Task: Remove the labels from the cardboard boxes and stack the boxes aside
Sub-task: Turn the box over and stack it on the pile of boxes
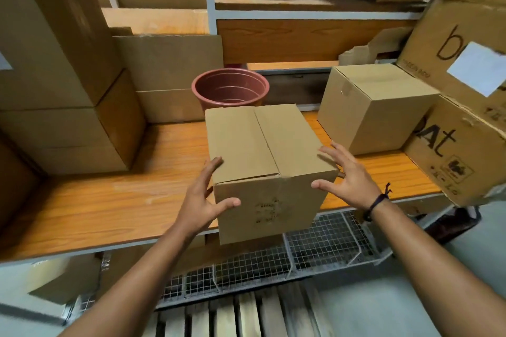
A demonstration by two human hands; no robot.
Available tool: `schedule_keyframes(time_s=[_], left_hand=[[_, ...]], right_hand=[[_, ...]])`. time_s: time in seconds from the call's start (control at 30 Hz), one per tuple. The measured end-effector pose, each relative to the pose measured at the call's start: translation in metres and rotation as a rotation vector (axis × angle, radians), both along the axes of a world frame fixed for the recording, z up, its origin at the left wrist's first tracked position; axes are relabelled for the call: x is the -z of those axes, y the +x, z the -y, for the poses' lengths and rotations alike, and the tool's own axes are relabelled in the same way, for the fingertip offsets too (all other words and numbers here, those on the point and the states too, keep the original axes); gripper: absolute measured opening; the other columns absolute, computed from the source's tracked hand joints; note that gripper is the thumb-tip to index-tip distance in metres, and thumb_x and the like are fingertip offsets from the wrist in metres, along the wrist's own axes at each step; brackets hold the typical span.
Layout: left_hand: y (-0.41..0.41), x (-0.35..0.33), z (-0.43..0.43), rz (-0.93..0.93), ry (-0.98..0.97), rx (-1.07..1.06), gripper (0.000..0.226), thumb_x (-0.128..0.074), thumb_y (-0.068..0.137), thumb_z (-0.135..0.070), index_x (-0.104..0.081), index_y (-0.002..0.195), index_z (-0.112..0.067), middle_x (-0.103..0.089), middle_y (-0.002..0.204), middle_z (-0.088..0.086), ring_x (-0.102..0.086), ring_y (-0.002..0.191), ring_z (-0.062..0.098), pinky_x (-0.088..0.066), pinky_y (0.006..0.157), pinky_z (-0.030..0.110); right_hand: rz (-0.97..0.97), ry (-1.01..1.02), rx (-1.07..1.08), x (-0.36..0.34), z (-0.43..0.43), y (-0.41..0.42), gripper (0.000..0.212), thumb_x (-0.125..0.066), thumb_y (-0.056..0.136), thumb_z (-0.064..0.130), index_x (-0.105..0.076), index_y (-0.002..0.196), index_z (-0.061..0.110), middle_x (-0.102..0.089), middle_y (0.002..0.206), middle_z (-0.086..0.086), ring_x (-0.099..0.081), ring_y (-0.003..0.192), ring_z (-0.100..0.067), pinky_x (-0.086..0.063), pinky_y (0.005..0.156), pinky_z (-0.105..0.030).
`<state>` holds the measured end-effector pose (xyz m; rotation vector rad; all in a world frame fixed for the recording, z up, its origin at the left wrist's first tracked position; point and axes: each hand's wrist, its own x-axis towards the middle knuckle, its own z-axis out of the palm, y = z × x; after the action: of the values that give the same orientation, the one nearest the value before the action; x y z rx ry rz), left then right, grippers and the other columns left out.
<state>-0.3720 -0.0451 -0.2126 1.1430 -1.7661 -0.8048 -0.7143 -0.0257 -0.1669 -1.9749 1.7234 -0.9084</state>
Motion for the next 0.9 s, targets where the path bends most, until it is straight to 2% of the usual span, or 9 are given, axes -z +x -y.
schedule_keyframes(time_s=[0.1,0.23,0.27,0.37,0.4,0.47,0.63,0.8,0.9], left_hand=[[-0.009,0.0,-0.006,0.053,-0.051,-0.02,0.075,-0.067,0.065,-0.078,-0.036,0.132,-0.061,-0.034,0.155,-0.006,-0.016,0.145,-0.003,-0.043,0.108,0.044],[-0.021,0.006,-0.021,0.071,-0.191,0.005,0.074,-0.068,0.068,-0.073,-0.041,0.134,-0.057,-0.038,0.153,0.009,-0.018,0.141,-0.011,-0.05,0.095,0.019],[-0.026,0.008,-0.023,0.076,-0.217,0.029,0.075,-0.07,0.07,-0.071,-0.041,0.137,-0.053,-0.039,0.152,0.011,-0.02,0.141,-0.009,-0.053,0.094,0.024],[-0.052,0.01,-0.021,0.077,-0.235,0.094,0.076,-0.07,0.072,-0.069,-0.041,0.138,-0.046,-0.038,0.151,0.011,-0.023,0.144,0.0,-0.055,0.094,0.041],[-0.063,0.009,-0.018,0.076,-0.237,0.114,0.075,-0.071,0.072,-0.068,-0.043,0.138,-0.045,-0.037,0.151,0.007,-0.023,0.145,0.004,-0.054,0.094,0.043],[-0.089,0.009,-0.012,0.087,-0.231,0.146,0.077,-0.072,0.073,-0.065,-0.044,0.14,-0.039,-0.033,0.149,0.0,-0.023,0.146,0.009,-0.052,0.098,0.044],[-0.164,0.003,0.001,0.141,-0.179,0.238,0.081,-0.063,0.072,-0.074,-0.043,0.142,-0.039,-0.036,0.153,0.013,-0.02,0.143,0.006,-0.048,0.103,0.036],[-0.243,0.008,0.002,0.176,-0.166,0.287,0.087,-0.05,0.07,-0.086,-0.039,0.143,-0.041,-0.038,0.153,0.009,-0.026,0.141,0.008,-0.054,0.094,0.04],[-0.295,0.006,0.001,0.186,-0.14,0.292,0.087,-0.049,0.068,-0.088,-0.038,0.142,-0.044,-0.037,0.152,0.011,-0.043,0.135,0.018,-0.055,0.094,0.043]], right_hand=[[-0.023,0.049,-0.007,0.002,0.002,0.004,0.083,-0.08,0.056,0.06,-0.049,0.132,0.045,-0.038,0.151,0.004,-0.017,0.143,-0.003,-0.022,0.111,-0.025],[0.026,0.006,0.038,0.004,-0.019,-0.014,0.075,-0.09,0.059,0.028,-0.055,0.124,0.044,-0.044,0.142,0.006,-0.032,0.14,-0.012,-0.03,0.115,-0.035],[0.026,-0.003,0.057,0.003,-0.027,-0.02,0.077,-0.091,0.059,0.02,-0.055,0.124,0.042,-0.044,0.139,0.007,-0.034,0.139,-0.015,-0.032,0.115,-0.034],[0.008,-0.002,0.134,-0.002,-0.047,-0.04,0.081,-0.089,0.06,0.006,-0.052,0.128,0.03,-0.042,0.134,0.006,-0.037,0.129,-0.01,-0.024,0.1,0.003],[-0.005,-0.002,0.161,-0.004,-0.051,-0.048,0.081,-0.088,0.06,0.005,-0.052,0.129,0.028,-0.043,0.134,0.004,-0.037,0.128,-0.01,-0.021,0.097,0.005],[-0.053,0.019,0.214,-0.007,-0.056,-0.069,0.077,-0.088,0.061,0.01,-0.056,0.13,0.025,-0.045,0.137,0.002,-0.037,0.129,-0.009,-0.021,0.103,-0.003],[-0.113,0.068,0.355,-0.009,-0.065,-0.14,0.076,-0.089,0.059,0.018,-0.06,0.128,0.028,-0.045,0.146,-0.005,-0.036,0.138,-0.018,-0.021,0.113,-0.026],[-0.073,0.071,0.423,-0.009,-0.076,-0.213,0.078,-0.089,0.057,0.011,-0.059,0.126,0.028,-0.043,0.148,-0.009,-0.036,0.136,-0.015,-0.022,0.114,-0.026],[-0.127,0.109,0.445,-0.015,-0.079,-0.262,0.073,-0.088,0.062,0.01,-0.061,0.129,0.023,-0.041,0.15,-0.009,-0.036,0.138,-0.019,-0.021,0.112,-0.024]])
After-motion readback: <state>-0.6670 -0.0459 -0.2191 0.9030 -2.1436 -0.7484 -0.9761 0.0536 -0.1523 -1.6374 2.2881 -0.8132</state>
